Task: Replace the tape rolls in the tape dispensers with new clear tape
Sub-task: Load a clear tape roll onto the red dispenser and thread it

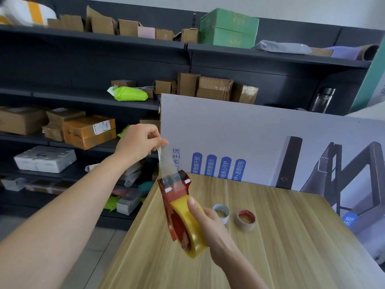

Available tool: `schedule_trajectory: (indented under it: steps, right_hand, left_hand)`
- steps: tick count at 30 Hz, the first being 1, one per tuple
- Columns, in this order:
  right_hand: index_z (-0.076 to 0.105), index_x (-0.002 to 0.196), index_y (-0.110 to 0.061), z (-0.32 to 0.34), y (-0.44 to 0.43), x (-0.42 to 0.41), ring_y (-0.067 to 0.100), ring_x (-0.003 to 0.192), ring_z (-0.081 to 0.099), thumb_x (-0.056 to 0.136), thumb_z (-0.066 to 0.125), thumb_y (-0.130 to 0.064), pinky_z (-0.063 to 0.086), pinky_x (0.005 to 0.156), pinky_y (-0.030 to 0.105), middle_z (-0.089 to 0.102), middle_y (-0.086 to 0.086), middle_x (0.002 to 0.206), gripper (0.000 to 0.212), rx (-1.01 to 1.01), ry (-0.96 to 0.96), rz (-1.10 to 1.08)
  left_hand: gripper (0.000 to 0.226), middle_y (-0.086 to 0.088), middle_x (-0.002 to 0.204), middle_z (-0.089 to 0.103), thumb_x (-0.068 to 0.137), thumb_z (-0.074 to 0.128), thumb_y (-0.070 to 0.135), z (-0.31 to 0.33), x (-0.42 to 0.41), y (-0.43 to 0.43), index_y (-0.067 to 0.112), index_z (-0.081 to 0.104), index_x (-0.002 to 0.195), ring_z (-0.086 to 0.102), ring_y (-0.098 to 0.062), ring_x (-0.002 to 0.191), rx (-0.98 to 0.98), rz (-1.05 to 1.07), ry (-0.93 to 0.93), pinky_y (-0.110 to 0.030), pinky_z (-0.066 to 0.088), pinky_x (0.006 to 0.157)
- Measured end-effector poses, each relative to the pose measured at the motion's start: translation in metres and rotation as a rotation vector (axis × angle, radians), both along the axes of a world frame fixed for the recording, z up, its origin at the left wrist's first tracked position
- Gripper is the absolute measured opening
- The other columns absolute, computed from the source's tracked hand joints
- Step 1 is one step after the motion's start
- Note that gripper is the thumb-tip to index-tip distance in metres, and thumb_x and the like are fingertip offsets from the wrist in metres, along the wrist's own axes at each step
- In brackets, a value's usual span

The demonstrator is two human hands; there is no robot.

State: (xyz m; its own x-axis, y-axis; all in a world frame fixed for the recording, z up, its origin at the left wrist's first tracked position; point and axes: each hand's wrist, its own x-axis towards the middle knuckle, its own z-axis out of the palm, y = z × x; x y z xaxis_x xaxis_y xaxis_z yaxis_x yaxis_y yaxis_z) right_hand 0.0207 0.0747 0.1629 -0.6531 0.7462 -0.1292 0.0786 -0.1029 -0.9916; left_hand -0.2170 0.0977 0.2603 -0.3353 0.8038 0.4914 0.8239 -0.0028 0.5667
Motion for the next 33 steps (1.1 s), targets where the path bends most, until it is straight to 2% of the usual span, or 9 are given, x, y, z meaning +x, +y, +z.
schedule_trajectory:
  steps: [2,4,10,13,17,24,28,30,33]
  right_hand:
    - [0.067,0.093,-0.001,-0.003,0.001,-0.003,0.021,0.059,0.066,0.086,0.061,-0.055,0.054,0.062,0.030,0.071,0.010,0.069,0.055,0.003,0.010,0.001]
    - [0.063,0.107,0.005,-0.003,0.002,-0.003,0.025,0.070,0.069,0.084,0.062,-0.050,0.053,0.068,0.035,0.072,0.017,0.079,0.060,0.019,0.032,0.042]
    - [0.058,0.113,0.006,0.002,0.011,0.003,0.024,0.085,0.072,0.086,0.059,-0.026,0.053,0.076,0.033,0.073,0.019,0.088,0.042,0.113,0.051,0.139]
    - [0.059,0.110,0.006,0.000,0.011,0.001,0.027,0.074,0.069,0.082,0.058,-0.023,0.055,0.072,0.034,0.072,0.021,0.082,0.040,0.078,0.058,0.120]
    - [0.068,0.078,-0.005,0.000,0.007,-0.002,0.022,0.051,0.058,0.093,0.056,-0.049,0.050,0.057,0.031,0.066,0.014,0.062,0.048,0.022,0.077,0.015]
    - [0.060,0.105,0.008,0.003,0.013,0.007,0.028,0.063,0.064,0.081,0.062,-0.033,0.052,0.070,0.039,0.070,0.019,0.075,0.047,0.034,0.041,0.066]
    - [0.066,0.087,-0.002,0.002,0.010,0.007,0.021,0.050,0.058,0.082,0.059,-0.035,0.050,0.056,0.031,0.066,0.013,0.064,0.034,0.008,0.075,0.035]
    - [0.068,0.071,-0.010,0.003,0.008,0.006,0.018,0.046,0.056,0.088,0.058,-0.045,0.048,0.053,0.029,0.066,0.007,0.058,0.040,0.015,0.110,0.030]
    - [0.069,0.075,-0.007,0.006,0.011,0.010,0.021,0.049,0.058,0.089,0.061,-0.042,0.051,0.058,0.031,0.068,0.010,0.062,0.038,-0.001,0.129,0.064]
  left_hand:
    - [0.022,0.002,0.063,0.066,0.082,0.070,0.033,0.001,0.003,0.001,0.015,0.063,0.071,0.063,-0.016,0.058,-0.005,0.001,0.024,-0.032,0.053,0.058]
    - [0.023,0.002,0.063,0.066,0.082,0.070,0.034,0.001,0.003,0.001,0.017,0.062,0.069,0.063,-0.016,0.059,0.003,0.025,0.028,-0.034,0.054,0.060]
    - [0.024,-0.002,0.064,0.067,0.083,0.070,0.030,-0.007,-0.014,0.003,0.012,0.062,0.070,0.066,-0.022,0.061,0.014,0.118,-0.117,-0.043,0.058,0.068]
    - [0.024,-0.001,0.063,0.066,0.084,0.069,0.031,-0.009,-0.011,0.006,0.013,0.062,0.071,0.065,-0.020,0.059,0.011,0.117,-0.090,-0.041,0.057,0.066]
    - [0.024,0.002,0.063,0.066,0.084,0.069,0.034,0.000,-0.006,0.010,0.017,0.062,0.068,0.065,-0.018,0.060,0.004,0.075,-0.035,-0.038,0.056,0.063]
    - [0.025,0.001,0.063,0.067,0.082,0.071,0.034,0.007,-0.023,0.012,0.016,0.062,0.068,0.065,-0.018,0.062,-0.011,0.162,-0.050,-0.042,0.057,0.070]
    - [0.023,0.000,0.063,0.066,0.081,0.073,0.030,0.012,-0.018,0.018,0.014,0.062,0.068,0.062,-0.016,0.059,-0.016,0.102,-0.074,-0.034,0.053,0.065]
    - [0.023,0.000,0.062,0.066,0.081,0.074,0.029,0.011,-0.018,0.020,0.013,0.063,0.068,0.061,-0.014,0.057,-0.022,0.101,-0.080,-0.031,0.052,0.063]
    - [0.024,0.000,0.062,0.066,0.081,0.073,0.029,0.009,-0.018,0.024,0.013,0.063,0.067,0.060,-0.014,0.056,0.001,0.116,-0.093,-0.033,0.052,0.065]
